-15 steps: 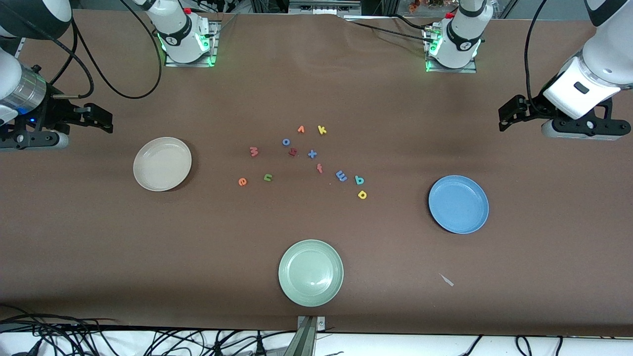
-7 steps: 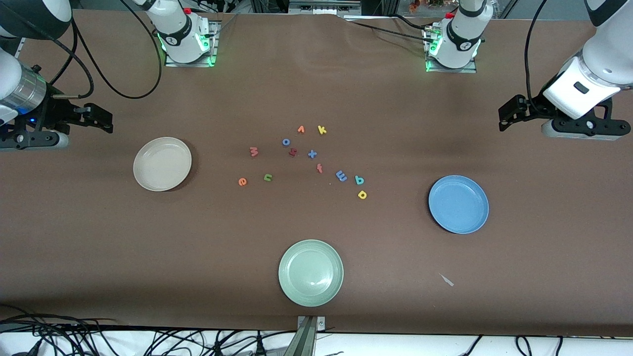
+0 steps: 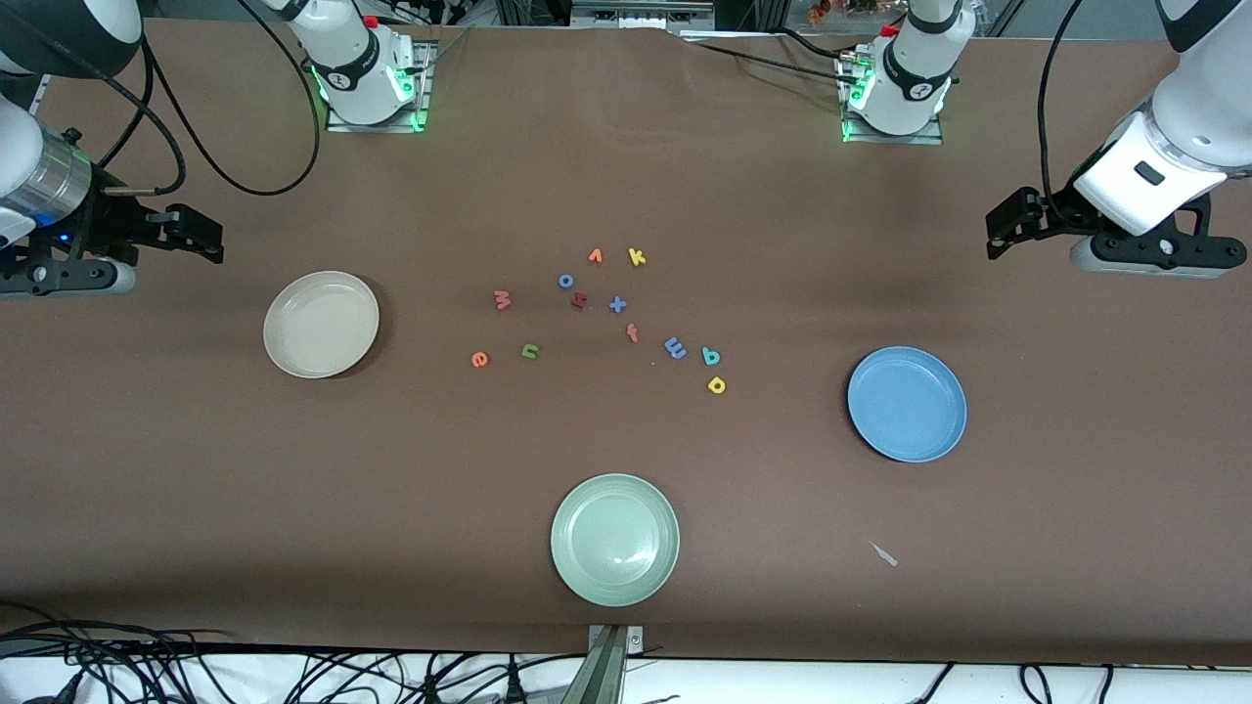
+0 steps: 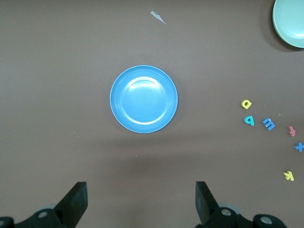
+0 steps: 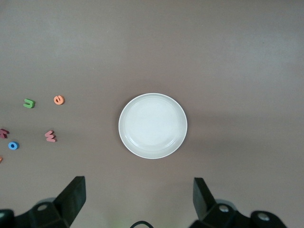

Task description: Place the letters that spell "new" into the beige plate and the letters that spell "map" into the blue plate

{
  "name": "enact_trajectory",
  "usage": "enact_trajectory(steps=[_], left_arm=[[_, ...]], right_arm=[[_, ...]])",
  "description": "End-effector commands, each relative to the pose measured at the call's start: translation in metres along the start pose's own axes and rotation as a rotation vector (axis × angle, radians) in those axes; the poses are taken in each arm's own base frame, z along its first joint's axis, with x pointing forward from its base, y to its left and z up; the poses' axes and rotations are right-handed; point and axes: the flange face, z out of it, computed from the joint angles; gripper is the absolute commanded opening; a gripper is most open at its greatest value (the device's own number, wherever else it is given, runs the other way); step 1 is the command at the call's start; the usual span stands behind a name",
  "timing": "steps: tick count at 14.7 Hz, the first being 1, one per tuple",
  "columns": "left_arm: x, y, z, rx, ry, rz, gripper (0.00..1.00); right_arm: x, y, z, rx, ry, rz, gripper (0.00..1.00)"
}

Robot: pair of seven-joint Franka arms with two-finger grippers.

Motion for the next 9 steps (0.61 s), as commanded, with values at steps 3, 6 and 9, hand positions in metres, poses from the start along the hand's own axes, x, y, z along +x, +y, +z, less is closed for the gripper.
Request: enact_trajectory(steps=[3,6,9], left_arm=[[-0.0041,0.0007,-0.0082,0.023,-0.001,0.016,1.0],[-0.0041,0.0007,-0.0082,0.023,-0.001,0.02,1.0],[-0.0047,0.0015,-0.0089,0.023,-0.001,0.015,1.0]], right_arm=[[-0.0055,0.0004,-0.0013,0.009,0.0,-0.016,1.0],[-0.0055,0.0012,-0.0012,0.009,0.0,-0.014,1.0],[-0.0056,0.0012,-0.0011,0.009,-0.002,-0.013,1.0]])
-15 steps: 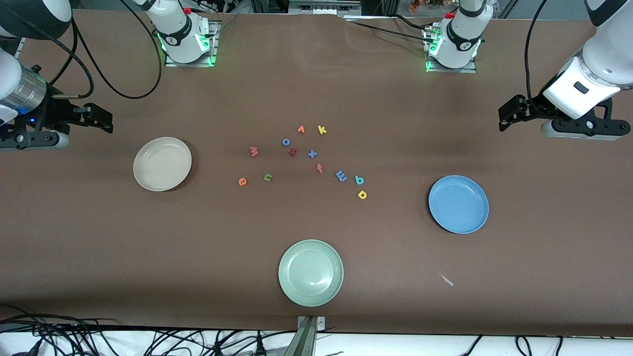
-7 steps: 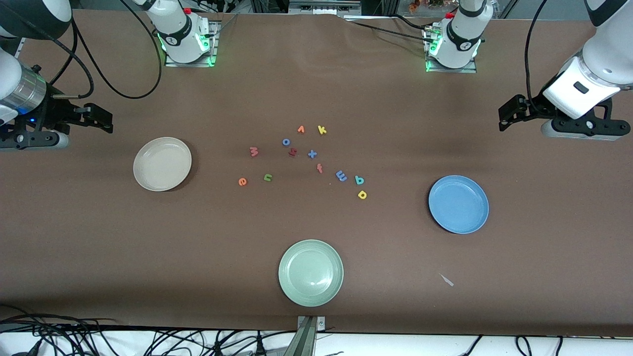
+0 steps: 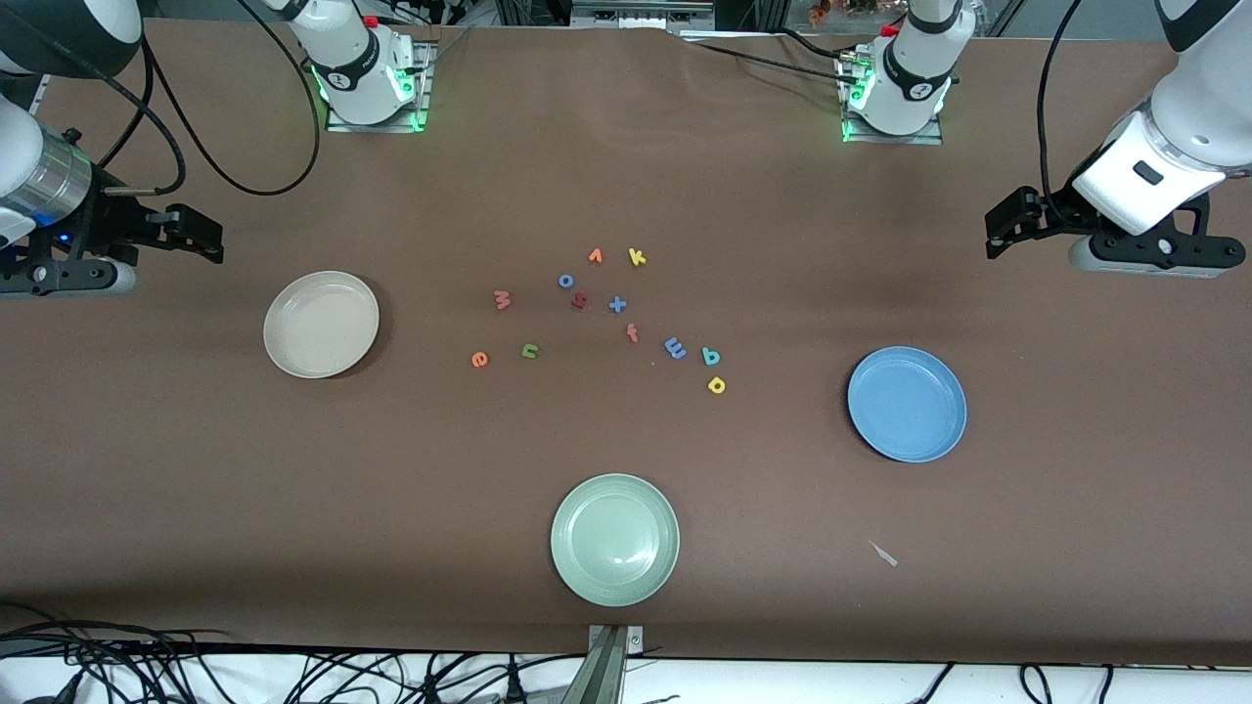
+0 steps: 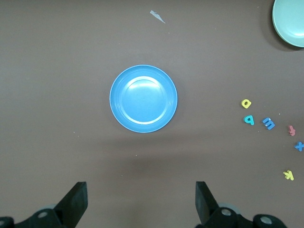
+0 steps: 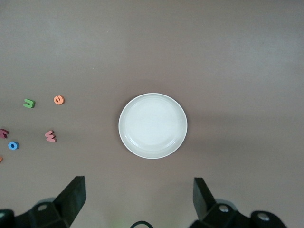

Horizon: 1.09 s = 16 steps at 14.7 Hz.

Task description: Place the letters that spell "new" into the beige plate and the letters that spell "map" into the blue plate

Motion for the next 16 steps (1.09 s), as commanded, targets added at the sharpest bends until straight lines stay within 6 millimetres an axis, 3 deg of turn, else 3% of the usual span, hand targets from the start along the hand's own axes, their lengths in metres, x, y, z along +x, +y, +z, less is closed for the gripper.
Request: enact_trajectory(steps=[1,16], left_arm=[[-0.0046,-0.0001,-0.0086,0.023,-0.002,0.012,1.0],[-0.0066,0.0005,-0.007,0.025,-0.02,0.013,1.0]], right_arm=[[-0.0055,0.0012,-0.0012,0.009,0.0,-0.014,1.0],[-0.0056,0.0004,-0.0011,0.009,-0.002,-0.014,1.0]])
